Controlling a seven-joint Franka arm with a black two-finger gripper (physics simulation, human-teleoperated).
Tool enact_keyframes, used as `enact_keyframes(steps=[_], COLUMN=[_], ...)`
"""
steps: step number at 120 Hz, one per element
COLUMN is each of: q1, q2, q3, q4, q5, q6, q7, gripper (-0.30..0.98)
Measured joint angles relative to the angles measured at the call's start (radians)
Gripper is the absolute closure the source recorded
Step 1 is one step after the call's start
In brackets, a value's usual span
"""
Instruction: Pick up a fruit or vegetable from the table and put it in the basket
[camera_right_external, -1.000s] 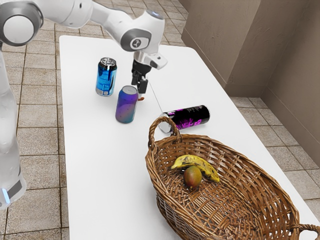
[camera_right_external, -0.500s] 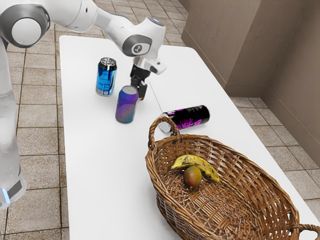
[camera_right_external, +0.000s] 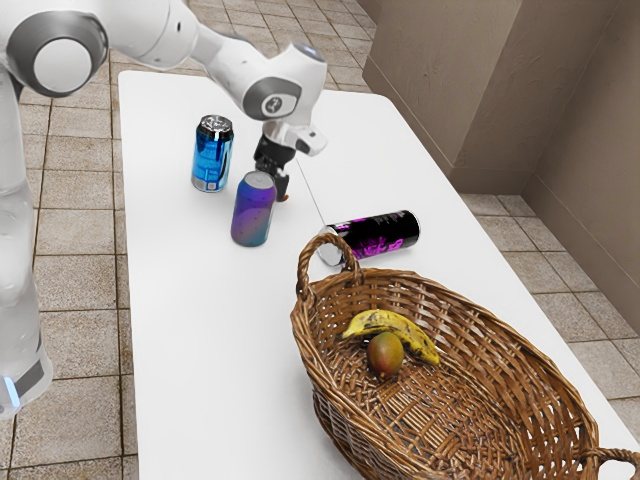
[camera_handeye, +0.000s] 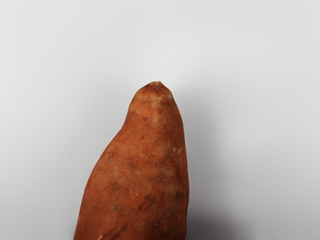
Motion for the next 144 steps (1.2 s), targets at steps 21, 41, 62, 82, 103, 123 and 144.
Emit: enact_keyframes(steps=[21, 41, 62, 82, 103, 123, 144], q1=[-0.005, -0.010, -0.013, -0.016, -0.018, -0.025, -0.009], q2=[0.004, 0.006, 0.016, 0.016, 0.010, 0.007, 0.004], q3=[0.000, 0.000, 0.000, 0.000, -0.002, 0.003, -0.017], q4=[-0.001, -0.001, 0.000, 0.004, 0.023, 0.117, 0.341], q5=[-0.002, -0.003, -0.003, -0.004, -0.001, 0.000, -0.009], q6=[0.005, 0.007, 0.007, 0.007, 0.005, -0.017, -0.113], q7=[0.000, -0.001, -0.001, 0.000, 0.000, 0.001, 0.007], gripper=[0.00, 0.01, 0.20, 0.47, 0.54, 0.53, 0.53])
